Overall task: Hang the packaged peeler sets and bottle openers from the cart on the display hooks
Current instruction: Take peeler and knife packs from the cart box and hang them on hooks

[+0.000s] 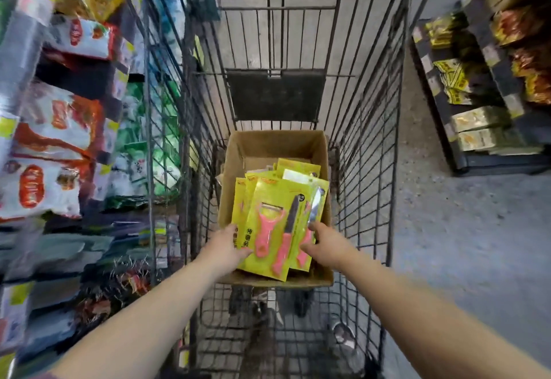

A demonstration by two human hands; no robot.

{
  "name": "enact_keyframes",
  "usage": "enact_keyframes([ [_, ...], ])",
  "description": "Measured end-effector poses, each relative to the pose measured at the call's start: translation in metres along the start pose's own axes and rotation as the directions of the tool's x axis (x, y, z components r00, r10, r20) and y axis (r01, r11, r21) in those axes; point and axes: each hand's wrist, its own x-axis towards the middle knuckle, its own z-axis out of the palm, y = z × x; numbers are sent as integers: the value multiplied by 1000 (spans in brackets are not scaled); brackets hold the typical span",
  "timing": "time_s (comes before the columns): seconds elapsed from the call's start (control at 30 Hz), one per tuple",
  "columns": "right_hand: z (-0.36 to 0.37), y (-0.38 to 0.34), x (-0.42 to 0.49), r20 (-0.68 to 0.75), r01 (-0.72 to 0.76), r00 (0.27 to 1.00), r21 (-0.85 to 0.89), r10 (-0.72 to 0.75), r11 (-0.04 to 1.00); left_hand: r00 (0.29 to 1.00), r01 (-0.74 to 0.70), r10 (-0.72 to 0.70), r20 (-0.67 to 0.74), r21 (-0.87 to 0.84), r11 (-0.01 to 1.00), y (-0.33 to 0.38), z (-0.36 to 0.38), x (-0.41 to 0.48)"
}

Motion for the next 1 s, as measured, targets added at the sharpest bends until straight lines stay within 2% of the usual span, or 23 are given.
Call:
enact_keyframes([
  [0.13, 22, 2, 34, -4, -120, 992, 174, 123, 977, 999, 30, -27, 35, -82, 996, -1, 11, 37],
  [0.2, 31, 3, 47, -17, -167, 984, 281, 179, 945, 997, 52, -42, 57, -176, 983, 0, 16, 51],
  [0.4, 52, 3, 63, -66, -164, 974, 448, 215, 879, 993, 105, -78, 88, -366, 925, -3, 23, 73],
  [0.5, 53, 4, 64, -150, -141, 961, 455, 232, 879, 995, 96, -72, 69, -472, 876, -8, 24, 75],
  [0.57, 54, 7, 65, -273, -144, 924, 398, 267, 906, 996, 87, -92, 17, -517, 851, -12, 22, 76],
  [0.63, 55, 5, 67, -319, -160, 893, 435, 318, 886, 993, 85, -117, -24, -538, 839, -19, 20, 78],
  [0.73, 56, -4, 74, -201, -236, 872, 625, 446, 744, 987, 84, -151, -63, -596, 798, -30, 15, 80],
  [0.83, 59, -5, 81, -136, -326, 828, 672, 544, 665, 986, 95, -164, -44, -657, 747, -37, 12, 81],
  [0.9, 59, -2, 80, -128, -348, 811, 679, 570, 647, 987, 105, -161, -19, -687, 719, -39, 11, 81],
  [1.0, 59, -2, 72, -96, -295, 832, 757, 546, 583, 987, 75, -156, -49, -710, 700, -37, 9, 75],
])
